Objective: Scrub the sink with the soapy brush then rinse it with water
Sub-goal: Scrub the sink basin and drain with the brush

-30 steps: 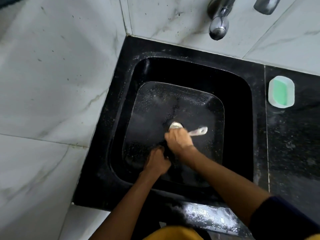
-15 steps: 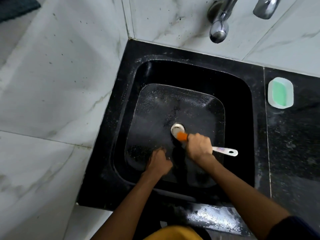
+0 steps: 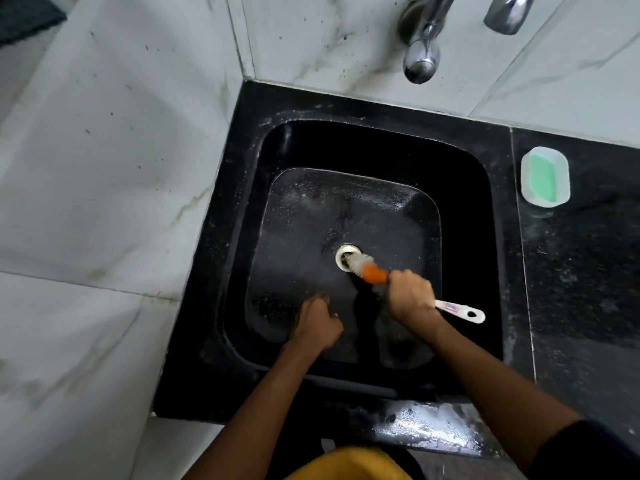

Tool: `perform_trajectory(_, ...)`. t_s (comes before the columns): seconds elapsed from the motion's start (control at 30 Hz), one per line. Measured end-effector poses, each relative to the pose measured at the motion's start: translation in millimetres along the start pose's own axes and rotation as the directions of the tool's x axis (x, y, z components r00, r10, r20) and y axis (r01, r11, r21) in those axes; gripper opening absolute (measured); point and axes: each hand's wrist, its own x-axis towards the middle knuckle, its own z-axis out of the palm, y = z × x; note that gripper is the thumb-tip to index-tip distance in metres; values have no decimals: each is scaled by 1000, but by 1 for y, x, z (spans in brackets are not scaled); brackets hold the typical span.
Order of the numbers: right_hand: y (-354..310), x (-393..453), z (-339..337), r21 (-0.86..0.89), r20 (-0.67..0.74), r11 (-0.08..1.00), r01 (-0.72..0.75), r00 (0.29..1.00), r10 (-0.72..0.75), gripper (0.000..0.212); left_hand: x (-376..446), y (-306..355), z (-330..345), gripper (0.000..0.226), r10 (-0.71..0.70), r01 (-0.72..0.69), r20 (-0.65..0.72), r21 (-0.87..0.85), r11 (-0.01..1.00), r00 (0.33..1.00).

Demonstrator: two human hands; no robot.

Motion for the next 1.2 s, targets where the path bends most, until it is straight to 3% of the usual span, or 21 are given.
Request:
perform_trajectory(0.07, 3, 10, 0, 141, -8, 978, -152, 988, 154, 24, 1, 1, 1, 31, -5, 5, 3, 4, 1000, 1000)
perform_trajectory(0.23, -33, -7, 19, 399, 144, 902, -167, 982, 118, 28, -1, 6, 2, 35, -32, 34, 54, -35, 999, 998)
perform_trajectory(0.33, -21, -12, 38, 660, 224, 658, -362, 931, 287, 31, 0, 8, 2, 48, -61, 66, 99, -51, 996, 993)
perform_trajectory(0.43, -11, -22, 40, 808, 262, 450, -381, 916, 304, 20, 0, 14, 4, 54, -80, 92, 140, -78, 993, 987)
perform_trajectory(0.57, -12, -29, 34, 902, 278, 263, -341, 928, 250, 20, -15, 33, 8, 29, 4, 21, 163, -154, 988, 987)
perform_trajectory(0.7, -9, -33, 25, 958, 252, 86, -275, 944, 214, 26, -35, 50, 21, 11, 43, 46, 253, -334, 942, 967)
perform_trajectory(0.8, -3, -40, 17, 969, 243, -4, -248, 944, 223, 22, -48, 64, 27, 19, 77, 89, 323, -471, 878, 943)
perform_trajectory(0.97, 7, -48, 8, 975, 217, -102, -197, 942, 254, 21, -65, 87, 29, 17, 133, 21, 288, -477, 879, 948)
perform_trajectory(1.1, 19, -44, -8, 920, 257, -349, -178, 947, 194, 22, -69, 103, 30, 13, 90, 70, 269, -531, 844, 959)
perform_trajectory(1.2, 26, -39, -18, 925, 258, -331, -189, 949, 179, 18, -67, 119, 32, 18, 41, 111, 237, -593, 797, 971)
